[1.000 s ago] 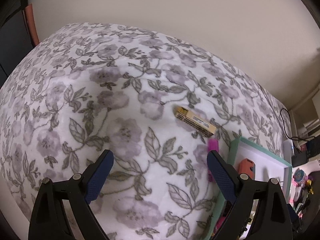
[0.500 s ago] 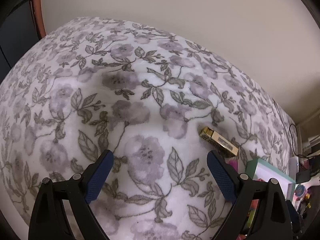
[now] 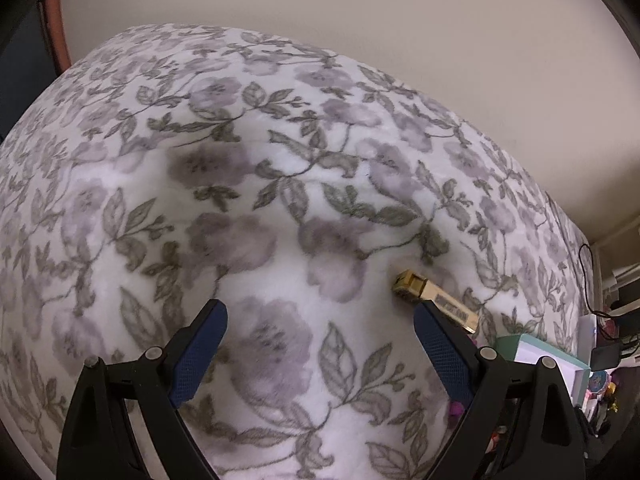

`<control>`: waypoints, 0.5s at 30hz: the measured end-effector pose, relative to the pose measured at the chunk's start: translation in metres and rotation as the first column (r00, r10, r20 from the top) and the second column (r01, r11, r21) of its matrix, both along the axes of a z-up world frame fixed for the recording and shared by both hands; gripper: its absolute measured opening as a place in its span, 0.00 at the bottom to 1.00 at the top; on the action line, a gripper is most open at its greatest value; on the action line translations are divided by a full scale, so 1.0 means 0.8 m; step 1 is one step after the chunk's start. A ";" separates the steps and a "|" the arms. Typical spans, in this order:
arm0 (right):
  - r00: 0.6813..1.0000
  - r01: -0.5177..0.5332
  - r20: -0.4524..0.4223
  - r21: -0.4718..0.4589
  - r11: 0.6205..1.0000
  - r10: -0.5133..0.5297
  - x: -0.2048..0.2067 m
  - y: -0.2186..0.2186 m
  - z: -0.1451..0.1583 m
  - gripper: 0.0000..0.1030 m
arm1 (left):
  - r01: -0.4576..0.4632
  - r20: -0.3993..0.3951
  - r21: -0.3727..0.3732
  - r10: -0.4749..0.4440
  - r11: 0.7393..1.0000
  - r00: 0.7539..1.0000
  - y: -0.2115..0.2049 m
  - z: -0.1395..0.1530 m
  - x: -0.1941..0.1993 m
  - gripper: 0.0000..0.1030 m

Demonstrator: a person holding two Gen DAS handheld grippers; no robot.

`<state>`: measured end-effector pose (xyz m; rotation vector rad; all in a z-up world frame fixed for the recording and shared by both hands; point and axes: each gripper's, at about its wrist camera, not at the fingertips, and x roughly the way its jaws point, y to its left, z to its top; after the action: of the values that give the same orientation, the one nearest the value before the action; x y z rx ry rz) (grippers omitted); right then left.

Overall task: Organize rigid objects
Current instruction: 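Move both open tools back over the remaining items beside the tray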

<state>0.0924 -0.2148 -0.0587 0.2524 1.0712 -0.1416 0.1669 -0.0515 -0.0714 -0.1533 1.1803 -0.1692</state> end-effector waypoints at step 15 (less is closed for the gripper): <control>0.990 0.137 -0.023 -0.051 0.989 -0.138 0.016 -0.069 0.003 0.71 | 0.228 0.002 -0.003 -0.228 0.974 0.974 -0.082 -0.020 0.022 0.92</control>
<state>0.1051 -0.2701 -0.0564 0.2806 1.0757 -0.2955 0.1847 -0.1173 -0.0874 -0.0194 1.1950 -0.3728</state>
